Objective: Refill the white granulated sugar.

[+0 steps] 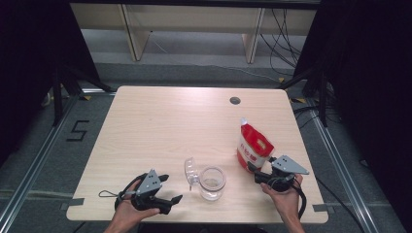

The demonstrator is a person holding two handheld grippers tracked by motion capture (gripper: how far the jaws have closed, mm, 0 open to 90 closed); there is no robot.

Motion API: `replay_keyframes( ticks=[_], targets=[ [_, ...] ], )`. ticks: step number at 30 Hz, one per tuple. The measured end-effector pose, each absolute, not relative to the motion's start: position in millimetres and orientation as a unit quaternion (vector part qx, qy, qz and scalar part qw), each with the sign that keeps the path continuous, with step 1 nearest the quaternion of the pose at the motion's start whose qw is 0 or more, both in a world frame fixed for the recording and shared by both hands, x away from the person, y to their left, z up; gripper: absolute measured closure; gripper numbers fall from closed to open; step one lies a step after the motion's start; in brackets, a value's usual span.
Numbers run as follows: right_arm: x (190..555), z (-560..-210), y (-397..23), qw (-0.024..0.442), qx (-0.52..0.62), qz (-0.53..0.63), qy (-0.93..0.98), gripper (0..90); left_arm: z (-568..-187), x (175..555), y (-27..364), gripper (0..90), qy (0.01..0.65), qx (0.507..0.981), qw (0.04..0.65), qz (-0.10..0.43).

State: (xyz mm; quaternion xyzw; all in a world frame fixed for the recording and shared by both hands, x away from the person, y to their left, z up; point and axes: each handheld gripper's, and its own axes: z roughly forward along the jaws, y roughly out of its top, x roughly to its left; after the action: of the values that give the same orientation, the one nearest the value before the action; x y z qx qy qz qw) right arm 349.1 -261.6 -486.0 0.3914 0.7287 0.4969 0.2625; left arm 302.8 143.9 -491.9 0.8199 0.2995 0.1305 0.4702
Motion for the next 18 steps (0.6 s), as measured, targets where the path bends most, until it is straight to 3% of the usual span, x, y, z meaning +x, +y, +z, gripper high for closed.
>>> replay_keyframes(
  ticks=[18],
  targets=[
    [362.0, -491.7, -256.9, 0.277, 0.376, 0.502, 0.729, 35.7, -492.5, 303.6, 144.1, 16.9, 0.297, 0.823, 0.466, 0.133]
  ],
)
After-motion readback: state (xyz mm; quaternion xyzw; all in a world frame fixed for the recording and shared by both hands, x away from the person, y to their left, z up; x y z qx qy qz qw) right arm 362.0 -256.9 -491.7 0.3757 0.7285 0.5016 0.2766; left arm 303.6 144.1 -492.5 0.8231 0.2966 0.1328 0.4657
